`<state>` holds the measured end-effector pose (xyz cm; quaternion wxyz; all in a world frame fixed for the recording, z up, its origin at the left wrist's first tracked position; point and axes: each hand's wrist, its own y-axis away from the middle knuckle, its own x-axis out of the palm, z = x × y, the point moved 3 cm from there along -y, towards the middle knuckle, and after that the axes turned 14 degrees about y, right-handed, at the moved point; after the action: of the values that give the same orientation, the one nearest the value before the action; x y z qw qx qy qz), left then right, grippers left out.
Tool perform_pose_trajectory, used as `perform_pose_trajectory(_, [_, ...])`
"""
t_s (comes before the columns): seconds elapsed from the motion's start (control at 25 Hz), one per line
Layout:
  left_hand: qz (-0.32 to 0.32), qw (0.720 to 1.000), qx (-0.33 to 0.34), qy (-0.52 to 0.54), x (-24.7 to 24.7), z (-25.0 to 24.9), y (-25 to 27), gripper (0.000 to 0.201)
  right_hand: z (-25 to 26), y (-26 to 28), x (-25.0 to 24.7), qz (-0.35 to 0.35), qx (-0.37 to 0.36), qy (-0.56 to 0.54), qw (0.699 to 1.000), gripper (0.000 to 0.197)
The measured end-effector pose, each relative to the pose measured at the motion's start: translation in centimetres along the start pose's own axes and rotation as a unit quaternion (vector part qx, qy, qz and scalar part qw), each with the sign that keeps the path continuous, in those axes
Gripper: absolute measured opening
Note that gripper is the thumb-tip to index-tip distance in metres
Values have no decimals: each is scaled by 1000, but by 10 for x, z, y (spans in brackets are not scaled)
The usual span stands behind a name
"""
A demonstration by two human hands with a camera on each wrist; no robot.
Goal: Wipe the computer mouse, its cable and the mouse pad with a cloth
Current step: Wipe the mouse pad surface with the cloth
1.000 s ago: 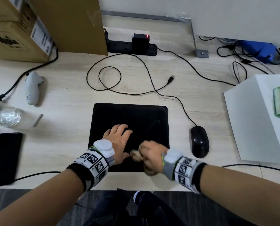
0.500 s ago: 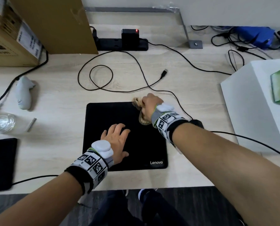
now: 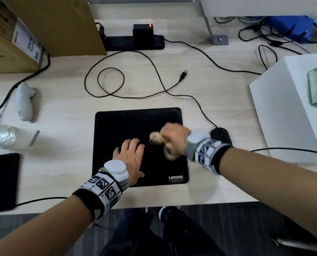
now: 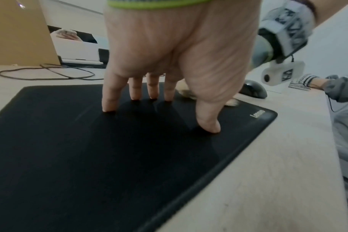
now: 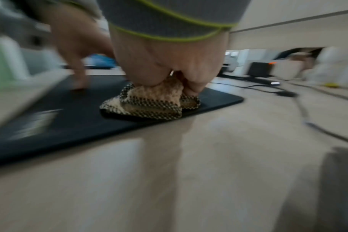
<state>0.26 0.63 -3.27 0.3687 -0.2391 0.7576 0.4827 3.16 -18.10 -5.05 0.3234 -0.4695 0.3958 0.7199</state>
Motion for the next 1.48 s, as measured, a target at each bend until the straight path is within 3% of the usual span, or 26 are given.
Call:
perform_pose_trajectory(0.12, [6, 1000, -13, 19, 3, -1, 1, 92, -29, -30, -27, 6, 198, 25, 980, 14])
perform_pose_trajectory(0.2, [-1, 1000, -4, 30, 1, 0, 4, 86, -12, -27, -29, 17, 220, 15, 975, 18])
perform_pose_trajectory(0.32, [-21, 998, 26, 58, -4, -1, 6, 72, 36, 17, -2, -8, 78, -16, 997, 20])
perform_pose_trajectory(0.44, [-7, 995, 77, 64, 0, -12, 10, 63, 59, 76, 31, -29, -56, -4, 998, 36])
perform_pose_trajectory(0.52, [25, 994, 95, 45, 10, -23, 15, 61, 56, 96, 45, 16, -112, 0, 994, 41])
perform_pose_trajectory(0.6, [36, 994, 99, 19, 18, -30, 17, 58, 40, 95, 46, 29, -120, 10, 992, 41])
perform_pose_trajectory(0.68, [22, 995, 101, 17, 19, -30, 17, 56, 17, 73, 33, 10, -51, -11, 999, 32])
perform_pose_trajectory(0.76, [8, 994, 106, 33, 17, -27, 16, 55, -8, 48, 11, -19, 67, -35, 997, 22])
perform_pose_trajectory(0.84, [4, 993, 109, 36, 16, -25, 15, 54, -16, 38, 5, -19, 139, -4, 990, 19])
perform_pose_trajectory(0.88, [1, 994, 105, 34, 14, -24, 15, 54, -8, 42, 4, -28, 126, -5, 992, 19])
perform_pose_trajectory(0.96, [-11, 996, 86, 36, 11, -20, 14, 55, 23, 61, 20, -60, 23, -18, 998, 26])
perform_pose_trajectory(1.04, [-20, 996, 75, 42, 6, -17, 13, 54, 54, 91, 40, -41, -77, 3, 996, 36])
perform_pose_trajectory(1.24, [-18, 996, 73, 42, 5, -16, 9, 51, 45, 80, 48, 7, -161, 2, 987, 36])
perform_pose_trajectory(1.36, [-16, 997, 70, 33, 4, -15, 2, 47, 5, 36, 20, -42, -90, -23, 995, 20])
perform_pose_trajectory(1.48, [-26, 996, 74, 40, 0, -19, -2, 43, -36, -3, -16, -45, 103, -3, 994, 15])
